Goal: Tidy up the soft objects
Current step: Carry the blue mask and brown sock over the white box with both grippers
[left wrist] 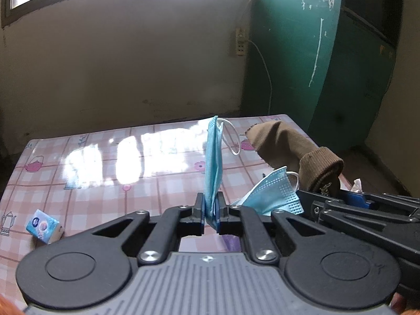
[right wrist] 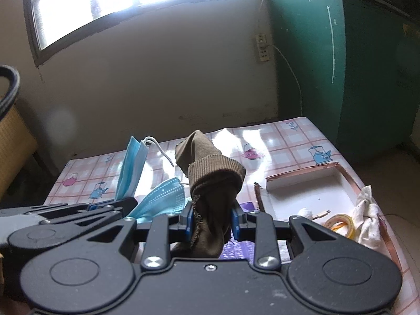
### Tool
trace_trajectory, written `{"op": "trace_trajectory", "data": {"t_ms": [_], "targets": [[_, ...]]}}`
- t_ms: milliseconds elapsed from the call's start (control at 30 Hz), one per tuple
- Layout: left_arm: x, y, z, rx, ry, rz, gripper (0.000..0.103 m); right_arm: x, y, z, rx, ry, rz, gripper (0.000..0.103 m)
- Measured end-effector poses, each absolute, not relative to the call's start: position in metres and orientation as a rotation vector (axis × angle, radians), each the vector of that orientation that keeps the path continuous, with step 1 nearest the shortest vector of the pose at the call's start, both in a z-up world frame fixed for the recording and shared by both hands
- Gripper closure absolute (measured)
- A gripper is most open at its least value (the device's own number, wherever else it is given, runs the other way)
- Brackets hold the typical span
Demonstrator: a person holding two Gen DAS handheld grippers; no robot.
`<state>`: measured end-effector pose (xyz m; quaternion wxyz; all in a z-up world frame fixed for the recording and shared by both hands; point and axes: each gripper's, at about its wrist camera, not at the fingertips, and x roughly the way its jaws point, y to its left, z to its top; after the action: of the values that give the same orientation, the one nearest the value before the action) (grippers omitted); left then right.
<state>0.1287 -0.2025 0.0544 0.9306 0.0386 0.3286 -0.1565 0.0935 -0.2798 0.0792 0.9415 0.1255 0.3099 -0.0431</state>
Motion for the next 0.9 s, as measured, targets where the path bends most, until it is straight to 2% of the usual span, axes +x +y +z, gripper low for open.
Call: {"op": "trace_trajectory", "data": {"t_ms": [900], "targets": [[0.121,-0.285,0.035,0.137,0.703,-0.473,0.092,0.071,-0.378,0.062,0.304,0.631,-0.235,0.069]]}}
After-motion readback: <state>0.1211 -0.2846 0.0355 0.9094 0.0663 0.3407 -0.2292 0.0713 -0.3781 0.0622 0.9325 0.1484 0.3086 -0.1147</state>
